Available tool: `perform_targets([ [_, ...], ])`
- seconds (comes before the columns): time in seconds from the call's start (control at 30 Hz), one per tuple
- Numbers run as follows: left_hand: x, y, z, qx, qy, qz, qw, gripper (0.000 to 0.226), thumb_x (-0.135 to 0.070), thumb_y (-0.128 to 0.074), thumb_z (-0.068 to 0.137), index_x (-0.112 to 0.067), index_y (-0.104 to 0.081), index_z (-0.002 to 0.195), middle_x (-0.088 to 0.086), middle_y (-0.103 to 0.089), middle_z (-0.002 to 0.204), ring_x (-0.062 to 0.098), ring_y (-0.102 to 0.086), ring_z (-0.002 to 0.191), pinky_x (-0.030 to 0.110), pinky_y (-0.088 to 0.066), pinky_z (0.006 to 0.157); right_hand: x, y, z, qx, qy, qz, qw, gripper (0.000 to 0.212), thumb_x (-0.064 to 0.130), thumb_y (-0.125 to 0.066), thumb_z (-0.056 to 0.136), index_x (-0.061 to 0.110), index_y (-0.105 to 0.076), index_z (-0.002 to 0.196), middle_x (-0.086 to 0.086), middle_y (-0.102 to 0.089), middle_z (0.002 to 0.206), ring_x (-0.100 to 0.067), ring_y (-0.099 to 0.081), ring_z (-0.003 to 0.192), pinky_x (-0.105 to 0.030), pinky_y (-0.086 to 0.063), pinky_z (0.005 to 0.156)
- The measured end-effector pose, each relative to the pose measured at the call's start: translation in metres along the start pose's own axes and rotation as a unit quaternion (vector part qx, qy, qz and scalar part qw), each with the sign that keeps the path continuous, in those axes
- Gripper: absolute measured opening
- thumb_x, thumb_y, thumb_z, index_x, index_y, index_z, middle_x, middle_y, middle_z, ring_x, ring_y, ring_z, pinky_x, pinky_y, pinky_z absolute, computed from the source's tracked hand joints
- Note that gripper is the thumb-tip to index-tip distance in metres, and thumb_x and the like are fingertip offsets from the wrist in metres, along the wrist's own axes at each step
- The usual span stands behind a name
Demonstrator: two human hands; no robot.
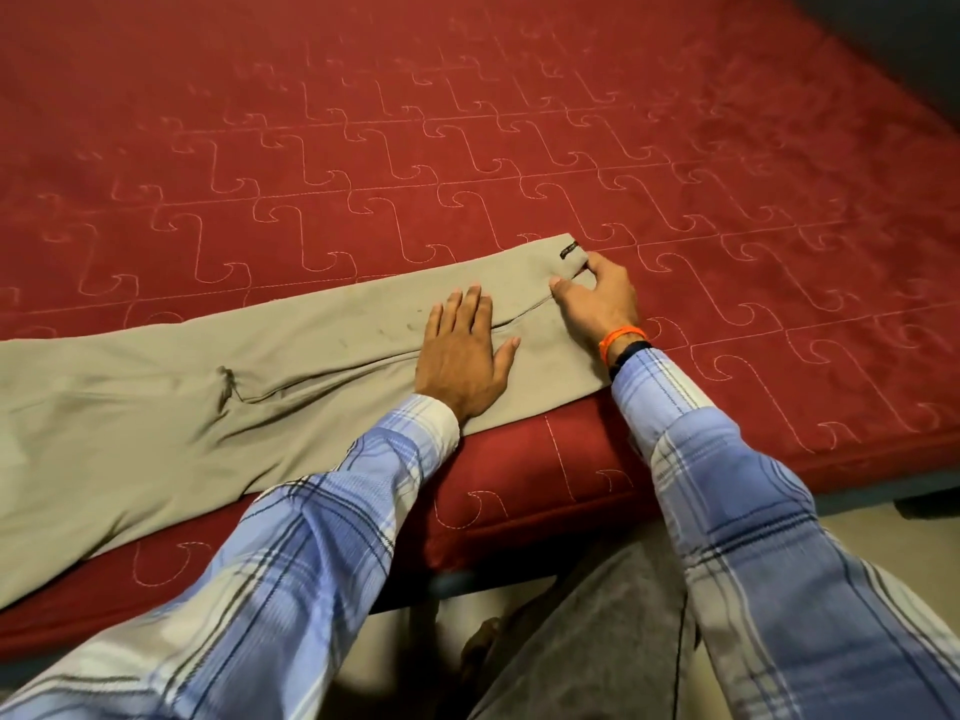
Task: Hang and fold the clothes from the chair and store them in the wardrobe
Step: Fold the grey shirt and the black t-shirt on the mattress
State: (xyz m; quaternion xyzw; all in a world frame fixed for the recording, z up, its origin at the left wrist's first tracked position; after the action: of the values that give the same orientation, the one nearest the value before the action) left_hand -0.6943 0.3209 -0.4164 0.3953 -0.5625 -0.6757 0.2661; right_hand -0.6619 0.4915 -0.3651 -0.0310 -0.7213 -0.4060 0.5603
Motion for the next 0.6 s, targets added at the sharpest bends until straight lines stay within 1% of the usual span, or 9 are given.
perform_targets([
  [0.07,0.001,0.004,0.003,0.008,-0.013,-0.050,0.999,0.066,-0.048,-0.035,0.100,-0.007,-0.026,0.151,0.011,-0.016,0.162,0.030,-0.013,0.149,0.044,-0.007,0.122,0.026,-0.002,-0.010,-0.005,0.055,-0.029,0.998,0.016,0.029,-0.065,0.087,0.023,-0.068,0.101,0.003,-0.071,0.108,-0.024,-0.062,0.105,-0.023,-0.041,0.084],
  [0.13,0.009,0.015,0.006,0.011,-0.006,-0.180,0.984,0.057,-0.036,-0.052,0.097,-0.005,-0.039,0.143,0.014,-0.031,0.156,0.031,-0.029,0.144,0.043,-0.021,0.119,0.056,-0.009,-0.023,-0.006,0.113,-0.064,0.992,0.019,0.031,-0.062,0.090,0.024,-0.067,0.106,0.000,-0.072,0.107,-0.027,-0.063,0.103,-0.026,-0.044,0.085],
  [0.2,0.032,0.030,0.003,-0.011,0.058,-0.372,0.926,0.045,-0.026,-0.057,0.096,-0.006,-0.050,0.136,0.012,-0.054,0.140,0.022,-0.052,0.127,0.037,-0.039,0.110,0.089,-0.025,-0.039,0.002,0.166,-0.129,0.978,0.021,0.029,-0.058,0.092,0.026,-0.064,0.112,-0.006,-0.071,0.106,-0.032,-0.063,0.099,-0.034,-0.050,0.083],
  [0.27,0.060,0.045,-0.012,-0.054,0.154,-0.577,0.800,0.037,-0.038,-0.050,0.099,-0.008,-0.062,0.119,0.007,-0.069,0.108,0.019,-0.064,0.093,0.036,-0.053,0.084,0.119,-0.049,-0.060,0.020,0.210,-0.197,0.958,0.030,0.023,-0.056,0.091,0.028,-0.061,0.120,-0.008,-0.069,0.110,-0.035,-0.063,0.099,-0.036,-0.049,0.081],
  [0.33,0.081,0.044,-0.031,-0.053,0.251,-0.753,0.606,0.050,-0.053,-0.037,0.101,-0.010,-0.063,0.103,0.002,-0.068,0.079,0.017,-0.060,0.067,0.031,-0.050,0.061,0.147,-0.086,-0.087,0.066,0.257,-0.246,0.932,0.036,0.020,-0.056,0.088,0.028,-0.058,0.124,-0.008,-0.068,0.113,-0.034,-0.063,0.101,-0.037,-0.049,0.081],
  [0.4,0.116,0.046,-0.051,-0.058,0.297,-0.804,0.513,0.061,-0.063,-0.027,0.098,-0.014,-0.060,0.086,0.001,-0.064,0.063,0.016,-0.060,0.057,0.029,-0.051,0.057,0.166,-0.134,-0.122,0.149,0.304,-0.270,0.902,0.041,0.024,-0.058,0.087,0.024,-0.054,0.127,-0.010,-0.068,0.114,-0.035,-0.063,0.103,-0.039,-0.049,0.082],
  [0.43,0.135,0.050,-0.061,-0.071,0.309,-0.813,0.488,0.063,-0.066,-0.027,0.096,-0.014,-0.059,0.080,0.003,-0.062,0.062,0.017,-0.061,0.058,0.029,-0.052,0.058,0.172,-0.157,-0.140,0.200,0.321,-0.267,0.886,0.044,0.025,-0.060,0.086,0.022,-0.052,0.129,-0.011,-0.068,0.114,-0.036,-0.063,0.103,-0.040,-0.050,0.082],
  [0.5,0.163,0.053,-0.081,-0.064,0.331,-0.812,0.477,0.064,-0.068,-0.035,0.094,-0.011,-0.060,0.078,0.006,-0.063,0.068,0.021,-0.065,0.065,0.031,-0.054,0.063,0.177,-0.187,-0.168,0.277,0.335,-0.223,0.872,0.045,0.025,-0.062,0.085,0.019,-0.053,0.129,-0.010,-0.069,0.108,-0.034,-0.064,0.099,-0.042,-0.053,0.083],
  [0.6,0.192,0.055,-0.104,-0.048,0.380,-0.756,0.530,0.037,-0.036,-0.057,0.096,-0.001,-0.067,0.093,0.012,-0.065,0.075,0.019,-0.066,0.053,0.025,-0.052,0.045,0.185,-0.181,-0.175,0.240,0.341,-0.086,0.905,0.034,0.027,-0.062,0.085,0.022,-0.062,0.119,0.000,-0.073,0.101,-0.020,-0.068,0.092,-0.038,-0.055,0.085],
])
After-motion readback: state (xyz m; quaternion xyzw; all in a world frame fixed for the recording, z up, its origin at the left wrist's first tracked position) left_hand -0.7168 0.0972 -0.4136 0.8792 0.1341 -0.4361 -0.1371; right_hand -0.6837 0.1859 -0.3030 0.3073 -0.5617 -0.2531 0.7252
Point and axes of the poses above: each hand's wrist, its own z-axis towards the middle knuckle, its own y-axis out of the back of the hand, x = y × z, the point moved 10 cm from there along z, towards the middle knuckle
